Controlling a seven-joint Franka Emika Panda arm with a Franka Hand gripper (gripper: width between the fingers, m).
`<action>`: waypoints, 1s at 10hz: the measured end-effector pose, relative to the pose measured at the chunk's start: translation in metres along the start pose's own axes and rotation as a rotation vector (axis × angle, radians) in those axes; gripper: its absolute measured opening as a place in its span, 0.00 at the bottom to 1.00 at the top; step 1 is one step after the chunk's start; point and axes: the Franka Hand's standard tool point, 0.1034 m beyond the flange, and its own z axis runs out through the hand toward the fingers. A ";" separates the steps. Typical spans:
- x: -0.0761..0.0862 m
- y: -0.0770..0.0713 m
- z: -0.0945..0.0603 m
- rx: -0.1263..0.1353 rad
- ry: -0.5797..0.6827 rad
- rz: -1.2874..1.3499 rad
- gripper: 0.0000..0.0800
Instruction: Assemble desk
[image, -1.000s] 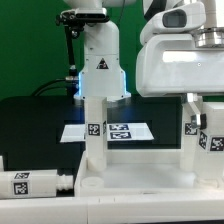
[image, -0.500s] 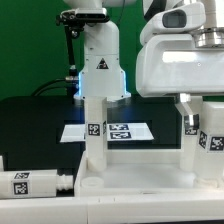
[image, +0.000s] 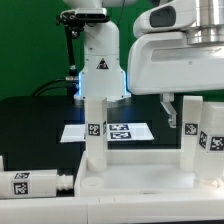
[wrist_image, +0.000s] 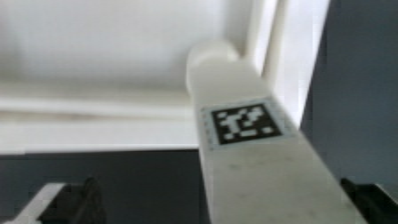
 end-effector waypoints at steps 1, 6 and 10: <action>-0.001 -0.004 0.001 0.000 -0.065 0.012 0.81; 0.000 -0.008 0.005 -0.008 -0.117 0.093 0.50; 0.001 -0.007 0.006 -0.022 -0.088 0.448 0.36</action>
Offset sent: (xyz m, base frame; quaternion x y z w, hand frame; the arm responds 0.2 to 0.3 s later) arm 0.0000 0.0000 0.0000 0.0000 0.0000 0.0650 0.9979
